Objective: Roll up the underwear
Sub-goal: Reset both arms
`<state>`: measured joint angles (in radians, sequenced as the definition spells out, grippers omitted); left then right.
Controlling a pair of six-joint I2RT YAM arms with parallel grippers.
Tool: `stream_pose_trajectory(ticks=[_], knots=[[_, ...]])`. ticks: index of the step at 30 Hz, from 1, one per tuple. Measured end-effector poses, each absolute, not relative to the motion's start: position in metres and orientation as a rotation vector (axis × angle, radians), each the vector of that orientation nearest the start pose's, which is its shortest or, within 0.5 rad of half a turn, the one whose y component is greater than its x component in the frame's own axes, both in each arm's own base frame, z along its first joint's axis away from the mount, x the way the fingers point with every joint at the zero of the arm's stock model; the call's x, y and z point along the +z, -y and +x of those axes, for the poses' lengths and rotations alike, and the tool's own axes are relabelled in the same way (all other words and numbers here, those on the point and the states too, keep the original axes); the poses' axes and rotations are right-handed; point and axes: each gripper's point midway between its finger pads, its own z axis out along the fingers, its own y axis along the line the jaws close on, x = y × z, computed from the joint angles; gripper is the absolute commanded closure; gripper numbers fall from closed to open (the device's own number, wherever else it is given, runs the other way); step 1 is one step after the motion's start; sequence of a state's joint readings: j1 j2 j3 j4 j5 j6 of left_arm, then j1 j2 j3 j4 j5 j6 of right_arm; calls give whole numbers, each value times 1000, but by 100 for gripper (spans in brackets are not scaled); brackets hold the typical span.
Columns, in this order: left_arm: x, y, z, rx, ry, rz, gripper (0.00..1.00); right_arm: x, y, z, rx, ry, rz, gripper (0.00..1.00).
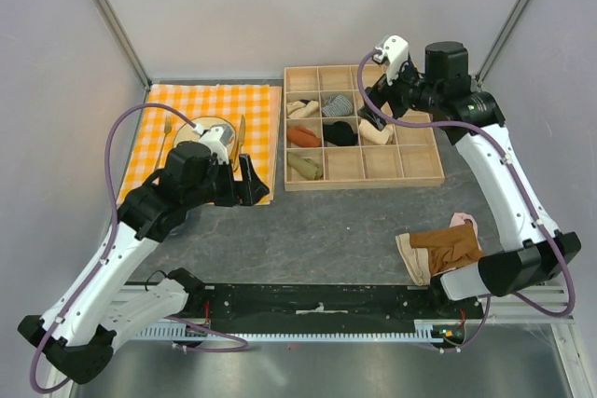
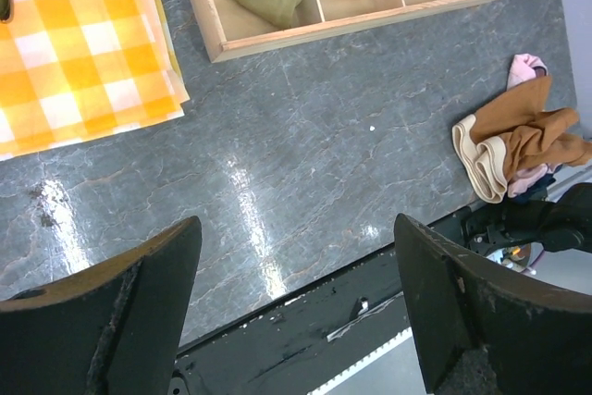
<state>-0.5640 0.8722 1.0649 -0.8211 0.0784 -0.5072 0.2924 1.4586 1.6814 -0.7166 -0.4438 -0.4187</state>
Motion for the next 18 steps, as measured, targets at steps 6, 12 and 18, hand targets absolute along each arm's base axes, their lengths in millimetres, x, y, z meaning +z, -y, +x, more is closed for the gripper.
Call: stream_pose_trajectory(ticks=[6, 12, 18], knots=[[259, 164, 195, -685, -2253, 113, 9, 345, -157, 362, 377, -1833, -820, 2], [257, 161, 189, -684, -2267, 115, 6, 339, -143, 355, 364, -1897, -689, 2], [271, 157, 174, -733, -2214, 130, 5, 345, -125, 350, 319, -1899, -570, 2]])
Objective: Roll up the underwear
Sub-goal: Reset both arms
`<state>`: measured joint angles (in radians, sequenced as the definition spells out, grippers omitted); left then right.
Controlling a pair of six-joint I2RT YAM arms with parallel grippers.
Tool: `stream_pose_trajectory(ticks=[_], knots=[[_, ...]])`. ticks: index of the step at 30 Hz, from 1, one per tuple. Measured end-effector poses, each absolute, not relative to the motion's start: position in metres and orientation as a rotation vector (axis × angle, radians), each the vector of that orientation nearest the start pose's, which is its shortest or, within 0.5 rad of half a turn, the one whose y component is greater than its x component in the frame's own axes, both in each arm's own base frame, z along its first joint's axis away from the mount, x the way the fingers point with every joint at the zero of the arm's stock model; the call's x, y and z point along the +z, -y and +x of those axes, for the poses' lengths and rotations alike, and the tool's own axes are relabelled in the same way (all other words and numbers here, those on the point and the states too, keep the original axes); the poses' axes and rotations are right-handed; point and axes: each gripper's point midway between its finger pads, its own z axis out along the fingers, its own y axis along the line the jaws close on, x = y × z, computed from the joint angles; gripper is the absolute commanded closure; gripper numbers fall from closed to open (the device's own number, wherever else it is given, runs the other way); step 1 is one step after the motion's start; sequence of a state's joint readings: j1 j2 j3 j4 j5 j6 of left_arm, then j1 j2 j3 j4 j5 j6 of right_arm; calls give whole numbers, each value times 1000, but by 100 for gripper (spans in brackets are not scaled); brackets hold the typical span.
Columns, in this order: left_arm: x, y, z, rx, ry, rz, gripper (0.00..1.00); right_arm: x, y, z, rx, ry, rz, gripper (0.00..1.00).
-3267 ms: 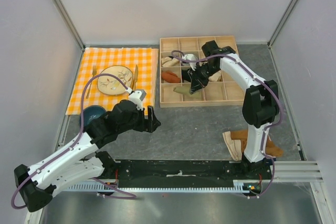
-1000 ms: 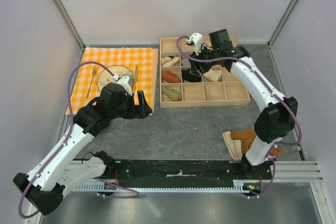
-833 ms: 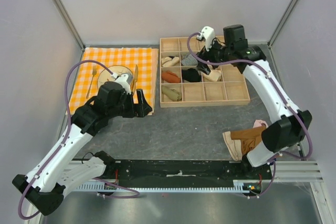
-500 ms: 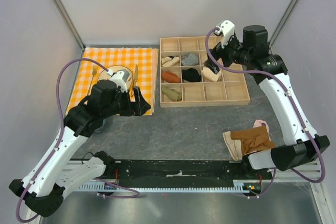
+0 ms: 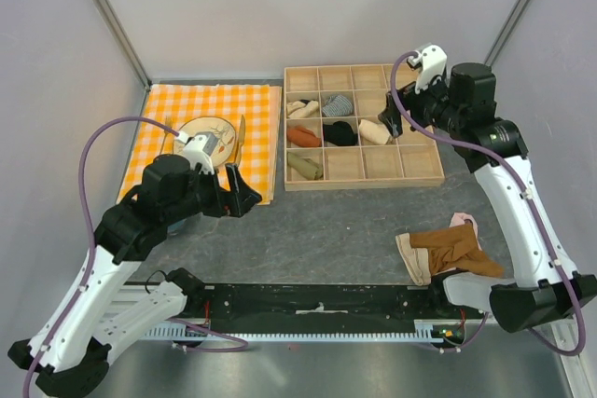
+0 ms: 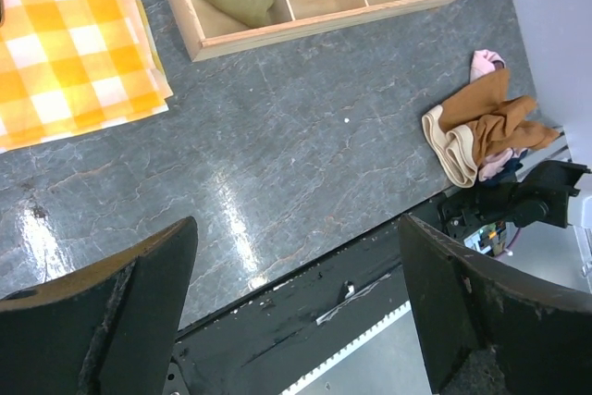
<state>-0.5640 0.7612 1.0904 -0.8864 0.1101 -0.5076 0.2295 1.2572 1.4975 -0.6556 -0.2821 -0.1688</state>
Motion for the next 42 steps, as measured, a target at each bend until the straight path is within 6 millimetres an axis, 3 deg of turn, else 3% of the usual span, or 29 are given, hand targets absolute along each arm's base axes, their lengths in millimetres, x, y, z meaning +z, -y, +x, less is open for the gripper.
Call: stream_pose_trajectory(ticks=[9, 20, 28, 36, 42], knots=[[271, 154, 162, -754, -2223, 144, 5, 344, -100, 333, 341, -1895, -487, 2], [276, 145, 151, -766, -2179, 128, 5, 319, -111, 310, 481, -1939, -591, 2], [276, 139, 150, -772, -2167, 34, 3, 299, -113, 308, 536, -2009, -490, 2], [291, 132, 147, -804, -2078, -29, 1, 313, -107, 310, 505, -1961, -400, 2], [301, 134, 155, -828, -2005, -62, 1, 312, -106, 309, 500, -1952, -394, 2]])
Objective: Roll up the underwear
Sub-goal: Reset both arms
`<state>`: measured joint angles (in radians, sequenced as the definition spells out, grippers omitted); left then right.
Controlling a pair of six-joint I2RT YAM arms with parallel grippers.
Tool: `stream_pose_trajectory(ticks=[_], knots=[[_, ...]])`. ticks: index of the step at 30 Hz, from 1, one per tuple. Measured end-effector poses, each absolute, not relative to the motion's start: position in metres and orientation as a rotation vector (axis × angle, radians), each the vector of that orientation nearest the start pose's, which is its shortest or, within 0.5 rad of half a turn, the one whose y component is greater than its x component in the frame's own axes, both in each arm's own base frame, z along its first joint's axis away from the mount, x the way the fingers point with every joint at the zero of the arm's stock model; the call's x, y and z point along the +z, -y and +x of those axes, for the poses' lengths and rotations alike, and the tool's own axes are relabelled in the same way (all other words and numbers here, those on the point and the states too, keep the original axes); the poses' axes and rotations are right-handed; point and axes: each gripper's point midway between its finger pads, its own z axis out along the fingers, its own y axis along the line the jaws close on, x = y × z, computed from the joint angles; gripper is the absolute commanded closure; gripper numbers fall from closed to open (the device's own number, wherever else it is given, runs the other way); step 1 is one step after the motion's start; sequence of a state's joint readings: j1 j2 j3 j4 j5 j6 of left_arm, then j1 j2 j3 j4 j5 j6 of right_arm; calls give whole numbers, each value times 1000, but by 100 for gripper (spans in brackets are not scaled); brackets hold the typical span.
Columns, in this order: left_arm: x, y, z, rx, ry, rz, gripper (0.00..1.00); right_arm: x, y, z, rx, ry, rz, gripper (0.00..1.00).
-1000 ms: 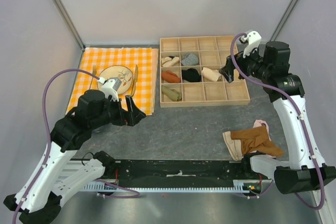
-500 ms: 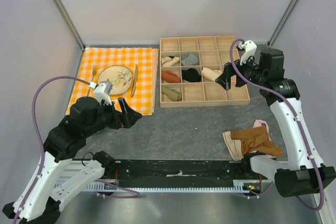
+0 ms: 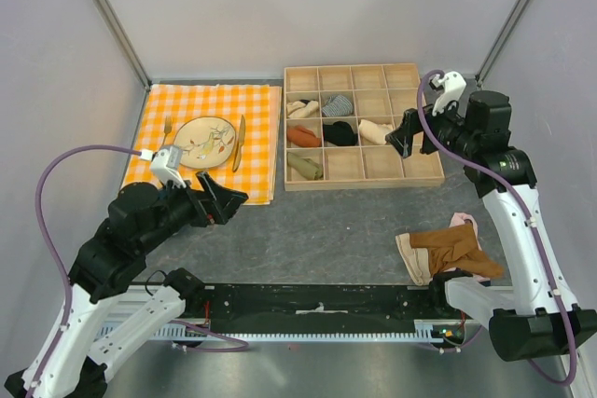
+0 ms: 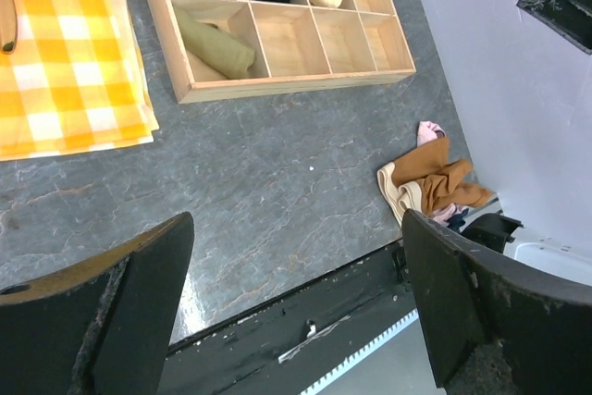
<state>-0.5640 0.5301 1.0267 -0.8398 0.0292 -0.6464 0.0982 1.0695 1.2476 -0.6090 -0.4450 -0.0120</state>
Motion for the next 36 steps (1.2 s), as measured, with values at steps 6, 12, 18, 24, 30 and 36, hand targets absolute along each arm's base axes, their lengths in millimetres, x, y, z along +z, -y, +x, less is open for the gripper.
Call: stream_pose_trajectory(ticks=[6, 12, 18, 24, 30, 36], knots=[[304, 141, 166, -833, -1999, -62, 1, 308, -107, 308, 507, -1959, -401, 2], [300, 146, 172, -829, -2019, -63, 1, 307, -107, 311, 513, -1960, -391, 2], [302, 147, 173, -835, -2012, -62, 1, 311, -107, 317, 525, -1956, -317, 2], [302, 149, 177, -834, -2013, -62, 1, 315, -96, 329, 479, -1943, -194, 2], [298, 156, 187, -826, -2034, -63, 1, 314, -89, 336, 447, -1946, -127, 2], [295, 162, 197, -821, -2049, -63, 1, 310, -86, 340, 430, -1950, -103, 2]])
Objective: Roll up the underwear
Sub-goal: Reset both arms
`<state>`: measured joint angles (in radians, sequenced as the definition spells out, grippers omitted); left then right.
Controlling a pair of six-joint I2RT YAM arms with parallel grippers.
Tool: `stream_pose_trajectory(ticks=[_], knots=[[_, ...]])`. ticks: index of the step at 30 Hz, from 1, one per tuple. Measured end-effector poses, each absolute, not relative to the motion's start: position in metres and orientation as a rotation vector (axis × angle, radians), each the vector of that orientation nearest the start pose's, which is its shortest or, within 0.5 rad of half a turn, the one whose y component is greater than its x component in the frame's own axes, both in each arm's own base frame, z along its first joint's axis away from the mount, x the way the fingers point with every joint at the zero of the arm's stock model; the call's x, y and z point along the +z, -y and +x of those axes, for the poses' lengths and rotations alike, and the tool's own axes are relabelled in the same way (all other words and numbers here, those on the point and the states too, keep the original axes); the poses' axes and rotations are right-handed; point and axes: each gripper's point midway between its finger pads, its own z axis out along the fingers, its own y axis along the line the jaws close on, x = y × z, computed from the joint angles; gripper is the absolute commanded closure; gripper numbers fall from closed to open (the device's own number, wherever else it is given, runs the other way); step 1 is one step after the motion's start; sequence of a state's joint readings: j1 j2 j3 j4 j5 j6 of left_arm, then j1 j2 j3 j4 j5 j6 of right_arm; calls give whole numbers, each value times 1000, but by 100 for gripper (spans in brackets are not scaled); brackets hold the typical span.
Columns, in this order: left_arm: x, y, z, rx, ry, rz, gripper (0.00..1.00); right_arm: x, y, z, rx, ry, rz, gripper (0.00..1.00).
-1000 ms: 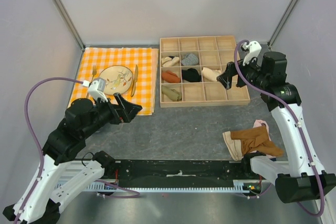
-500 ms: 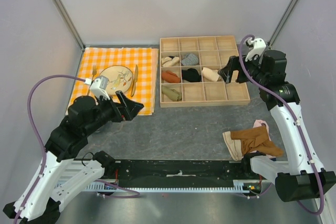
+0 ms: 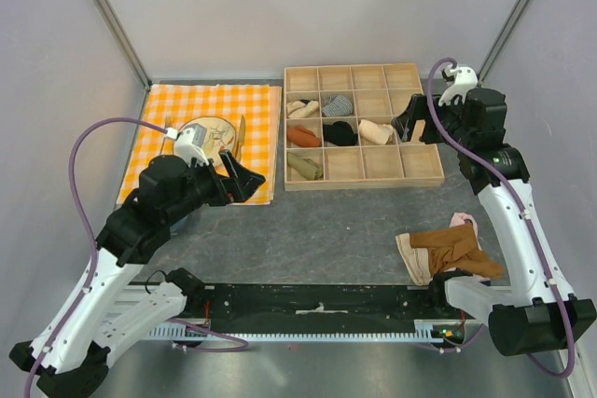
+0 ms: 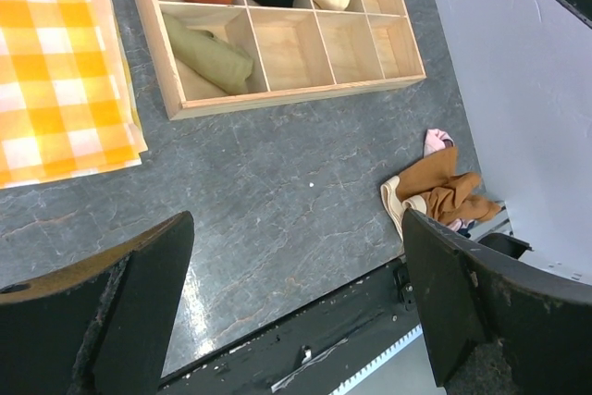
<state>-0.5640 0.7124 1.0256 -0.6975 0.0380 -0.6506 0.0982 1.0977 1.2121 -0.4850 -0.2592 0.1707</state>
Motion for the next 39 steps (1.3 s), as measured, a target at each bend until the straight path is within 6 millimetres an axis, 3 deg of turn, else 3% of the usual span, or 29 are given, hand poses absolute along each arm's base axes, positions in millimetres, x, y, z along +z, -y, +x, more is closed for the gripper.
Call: stream_pose_trajectory(ticks=[9, 16, 22, 39], knots=[[296, 169, 200, -844, -2047, -47, 1, 292, -85, 339, 426, -1987, -92, 2], [315, 163, 189, -872, -1986, -42, 2, 287, -82, 338, 414, -2000, -82, 2], [319, 155, 178, -878, -1971, -41, 2, 284, -79, 339, 402, -2012, -50, 2], [312, 161, 181, -880, -2012, -28, 2, 283, -74, 340, 375, -2018, -18, 2]])
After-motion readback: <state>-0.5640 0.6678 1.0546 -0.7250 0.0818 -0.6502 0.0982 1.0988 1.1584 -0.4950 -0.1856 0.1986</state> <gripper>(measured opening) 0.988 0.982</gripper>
